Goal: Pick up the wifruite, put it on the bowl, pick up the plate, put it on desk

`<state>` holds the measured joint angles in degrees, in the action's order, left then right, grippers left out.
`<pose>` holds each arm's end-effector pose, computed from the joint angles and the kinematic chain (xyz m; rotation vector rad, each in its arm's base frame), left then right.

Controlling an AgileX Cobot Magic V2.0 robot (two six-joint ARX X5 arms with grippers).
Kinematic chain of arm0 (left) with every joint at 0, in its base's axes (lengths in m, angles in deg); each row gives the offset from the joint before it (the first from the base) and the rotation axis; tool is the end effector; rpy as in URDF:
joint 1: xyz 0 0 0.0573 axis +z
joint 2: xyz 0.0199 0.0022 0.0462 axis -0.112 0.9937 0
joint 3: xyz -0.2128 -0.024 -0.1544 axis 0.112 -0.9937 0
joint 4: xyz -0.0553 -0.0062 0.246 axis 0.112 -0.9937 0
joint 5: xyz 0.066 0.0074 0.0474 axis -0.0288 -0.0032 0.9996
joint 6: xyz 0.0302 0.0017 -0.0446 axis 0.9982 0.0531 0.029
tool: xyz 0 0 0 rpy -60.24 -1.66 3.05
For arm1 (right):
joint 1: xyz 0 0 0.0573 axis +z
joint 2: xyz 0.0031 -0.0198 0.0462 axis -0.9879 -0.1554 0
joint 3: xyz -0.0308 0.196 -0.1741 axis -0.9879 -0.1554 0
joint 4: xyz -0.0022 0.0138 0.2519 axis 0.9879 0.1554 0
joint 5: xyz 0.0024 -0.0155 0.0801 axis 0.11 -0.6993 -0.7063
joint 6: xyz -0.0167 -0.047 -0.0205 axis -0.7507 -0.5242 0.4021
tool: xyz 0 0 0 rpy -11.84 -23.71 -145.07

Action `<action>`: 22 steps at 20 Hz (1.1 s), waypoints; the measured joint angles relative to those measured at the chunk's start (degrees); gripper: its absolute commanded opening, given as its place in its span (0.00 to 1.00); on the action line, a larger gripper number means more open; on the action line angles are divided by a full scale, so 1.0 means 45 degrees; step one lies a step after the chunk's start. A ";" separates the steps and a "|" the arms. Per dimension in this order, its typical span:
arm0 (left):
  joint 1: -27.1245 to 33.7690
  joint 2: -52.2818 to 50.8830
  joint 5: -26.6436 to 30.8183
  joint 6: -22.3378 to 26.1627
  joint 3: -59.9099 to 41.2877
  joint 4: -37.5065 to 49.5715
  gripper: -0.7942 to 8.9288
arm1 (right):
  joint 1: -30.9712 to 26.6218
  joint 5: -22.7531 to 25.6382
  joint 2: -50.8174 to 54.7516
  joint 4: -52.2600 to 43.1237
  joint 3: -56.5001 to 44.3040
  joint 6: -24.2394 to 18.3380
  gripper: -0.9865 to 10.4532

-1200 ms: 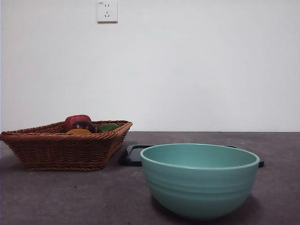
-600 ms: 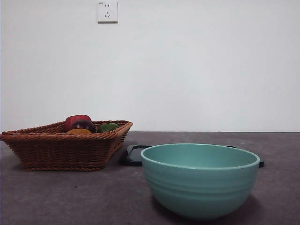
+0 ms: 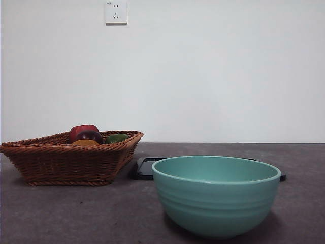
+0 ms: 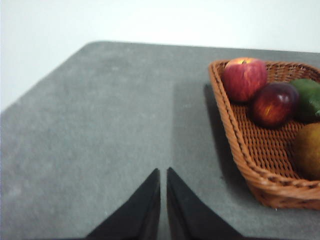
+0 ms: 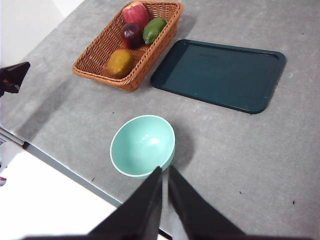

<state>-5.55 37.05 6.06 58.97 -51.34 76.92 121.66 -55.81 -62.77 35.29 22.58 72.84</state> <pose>0.0956 0.0028 0.1554 -0.0211 0.1703 0.0640 0.0073 0.0065 0.3527 0.1652 0.6302 0.5915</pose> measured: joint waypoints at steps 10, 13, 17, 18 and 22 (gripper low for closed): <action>-0.0010 -0.0233 0.0000 0.0345 0.0000 0.0078 0.10 | 0.0000 0.0005 0.0000 0.0000 0.0000 0.0000 0.10; -0.0010 -0.0233 0.0000 0.0350 0.0000 0.0078 0.10 | 0.0000 0.0005 0.0000 0.0000 0.0000 0.0000 0.10; -0.0010 -0.0233 0.0000 0.0389 0.0000 0.0078 0.10 | -0.0345 0.0039 0.0000 -0.0005 -0.0005 0.0000 0.10; -0.0010 -0.0233 0.0000 0.0393 0.0000 0.0078 0.10 | -0.0962 -0.0005 0.0005 -0.0024 -0.0049 0.0000 0.10; -0.0010 -0.0233 0.0000 0.0393 0.0000 0.0078 0.10 | -0.4546 0.1277 0.0461 -0.1200 -0.1404 -0.0772 0.10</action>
<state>-5.59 36.00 6.06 60.74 -51.34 77.27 101.20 -50.07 -60.69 29.89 16.26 69.36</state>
